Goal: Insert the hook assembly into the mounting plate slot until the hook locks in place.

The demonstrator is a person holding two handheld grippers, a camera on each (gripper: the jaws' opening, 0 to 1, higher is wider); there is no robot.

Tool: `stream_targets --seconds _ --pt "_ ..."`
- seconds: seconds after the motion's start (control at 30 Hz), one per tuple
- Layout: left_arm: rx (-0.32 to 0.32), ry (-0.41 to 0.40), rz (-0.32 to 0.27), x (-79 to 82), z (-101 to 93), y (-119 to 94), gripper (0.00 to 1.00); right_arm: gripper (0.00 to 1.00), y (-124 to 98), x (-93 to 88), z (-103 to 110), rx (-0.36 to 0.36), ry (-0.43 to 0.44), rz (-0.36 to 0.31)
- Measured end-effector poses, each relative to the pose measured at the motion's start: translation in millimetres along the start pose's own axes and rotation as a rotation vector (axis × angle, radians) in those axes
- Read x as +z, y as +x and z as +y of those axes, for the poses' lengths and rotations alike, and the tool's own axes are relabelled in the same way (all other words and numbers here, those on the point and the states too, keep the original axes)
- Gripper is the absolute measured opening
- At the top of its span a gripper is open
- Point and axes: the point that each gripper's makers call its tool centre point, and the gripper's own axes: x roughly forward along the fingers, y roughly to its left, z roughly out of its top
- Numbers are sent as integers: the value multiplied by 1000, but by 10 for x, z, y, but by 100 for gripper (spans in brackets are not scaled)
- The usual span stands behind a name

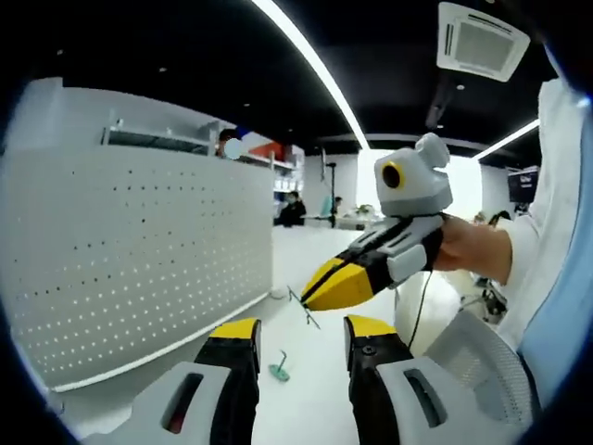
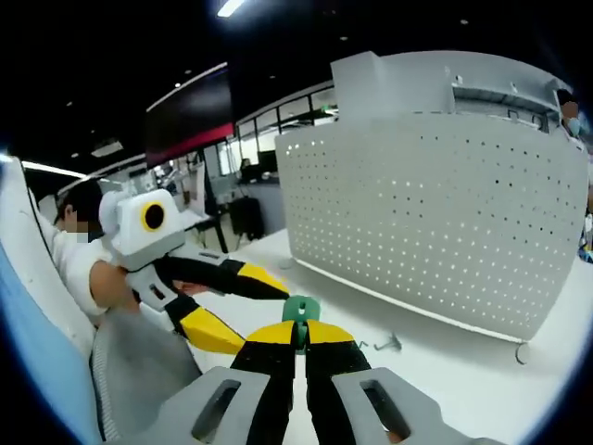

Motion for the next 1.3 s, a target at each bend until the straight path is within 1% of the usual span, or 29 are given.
stream_targets --seconds 0.03,0.1,0.17,0.23,0.27,0.3,0.4,0.43,0.5,0.53,0.63,0.73,0.83,0.9,1.0,1.13,1.3 --pt "6 -7 -7 13 9 -9 38 1 1 27 -14 -13 -3 -20" --pt "17 -3 -17 32 27 -14 38 1 4 51 -21 -23 -1 -40" --pt "32 -4 -33 61 59 -25 38 1 10 82 -45 -52 -11 -65" --pt "48 -15 -49 98 90 -42 38 1 17 85 -59 -74 -28 -70" --pt "60 -11 -56 118 110 -54 38 1 20 103 -72 -94 -34 -84" --pt "70 -6 -61 128 126 -63 38 1 24 104 -68 -99 -36 -85" --pt "98 -3 -76 160 173 -85 38 1 40 132 -105 -160 -71 -105" --pt "106 -2 -79 169 185 -92 37 1 51 128 -101 -166 -75 -103" --pt "121 10 -83 178 204 -105 37 1 52 146 -179 -224 -93 -115" --pt "124 13 -84 181 208 -110 37 1 56 158 -182 -232 -98 -122" --pt "144 18 -89 190 229 -140 37 1 30 240 -273 -278 -86 -169" --pt "171 33 -89 179 245 -180 36 1 -1 301 -391 -336 -105 -192" --pt "192 54 -81 140 265 -203 36 1 -2 379 -445 -348 -100 -229" --pt "208 67 -69 96 279 -217 36 1 -8 437 -468 -375 -121 -248" --pt "213 64 -65 55 282 -231 36 1 1 523 -515 -399 -130 -274" --pt "222 77 -48 -11 281 -245 36 1 30 615 -560 -411 -150 -301" --pt "223 79 -39 -63 276 -243 36 1 78 716 -652 -426 -156 -316"
